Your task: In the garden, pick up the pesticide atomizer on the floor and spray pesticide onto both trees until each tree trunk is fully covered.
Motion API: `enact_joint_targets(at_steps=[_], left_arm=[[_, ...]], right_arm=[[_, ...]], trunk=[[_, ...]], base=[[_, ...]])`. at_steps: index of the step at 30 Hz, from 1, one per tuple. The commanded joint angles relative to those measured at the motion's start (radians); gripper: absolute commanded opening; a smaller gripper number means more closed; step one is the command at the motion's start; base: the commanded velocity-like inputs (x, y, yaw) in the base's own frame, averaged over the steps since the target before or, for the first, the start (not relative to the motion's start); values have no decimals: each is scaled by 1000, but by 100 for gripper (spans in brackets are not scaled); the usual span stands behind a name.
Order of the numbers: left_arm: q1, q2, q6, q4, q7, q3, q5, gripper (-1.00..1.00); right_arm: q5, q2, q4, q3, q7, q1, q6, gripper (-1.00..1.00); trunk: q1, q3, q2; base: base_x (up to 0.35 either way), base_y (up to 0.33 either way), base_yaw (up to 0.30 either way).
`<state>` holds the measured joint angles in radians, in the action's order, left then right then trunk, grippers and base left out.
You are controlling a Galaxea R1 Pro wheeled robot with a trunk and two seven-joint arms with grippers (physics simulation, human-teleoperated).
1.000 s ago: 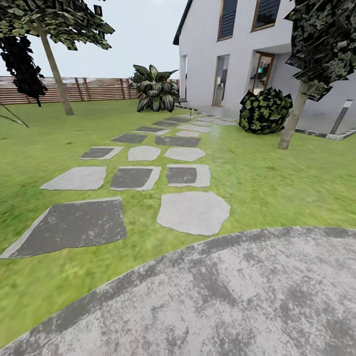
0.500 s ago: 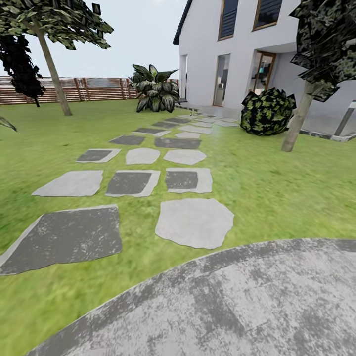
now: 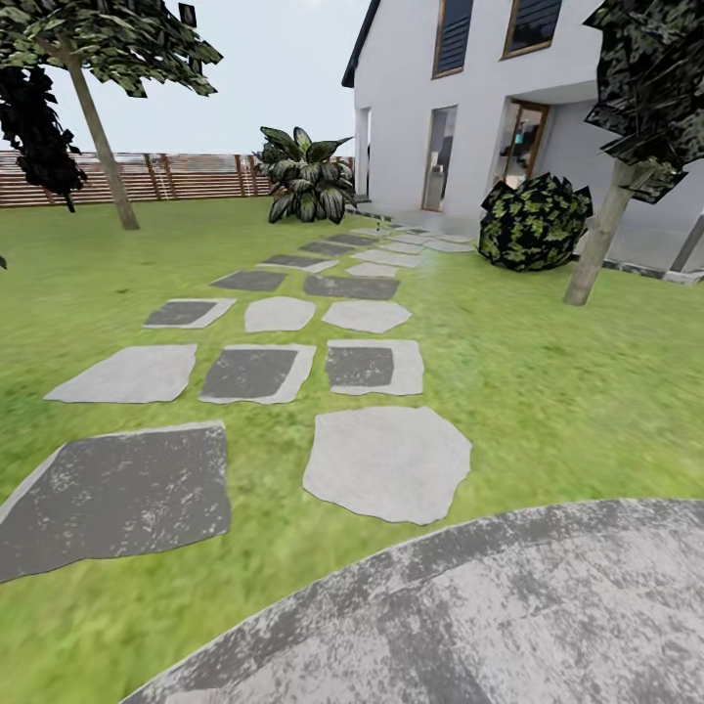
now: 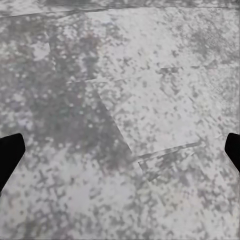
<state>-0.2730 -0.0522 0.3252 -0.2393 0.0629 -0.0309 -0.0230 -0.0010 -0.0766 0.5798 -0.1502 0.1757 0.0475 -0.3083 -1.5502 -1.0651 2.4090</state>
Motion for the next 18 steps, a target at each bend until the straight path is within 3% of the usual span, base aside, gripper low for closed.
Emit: enact_joint_targets(at_steps=[1, 18], left_arm=[[0, 0, 0, 0, 0, 0, 0, 100], [0, 0, 0, 0, 0, 0, 0, 100]], right_arm=[[0, 0, 0, 0, 0, 0, 0, 100], [1, 0, 0, -1, 0, 0, 0, 100]], trunk=[[0, 0, 0], [0, 17, 0]], base=[[340, 0, 0], [340, 0, 0]])
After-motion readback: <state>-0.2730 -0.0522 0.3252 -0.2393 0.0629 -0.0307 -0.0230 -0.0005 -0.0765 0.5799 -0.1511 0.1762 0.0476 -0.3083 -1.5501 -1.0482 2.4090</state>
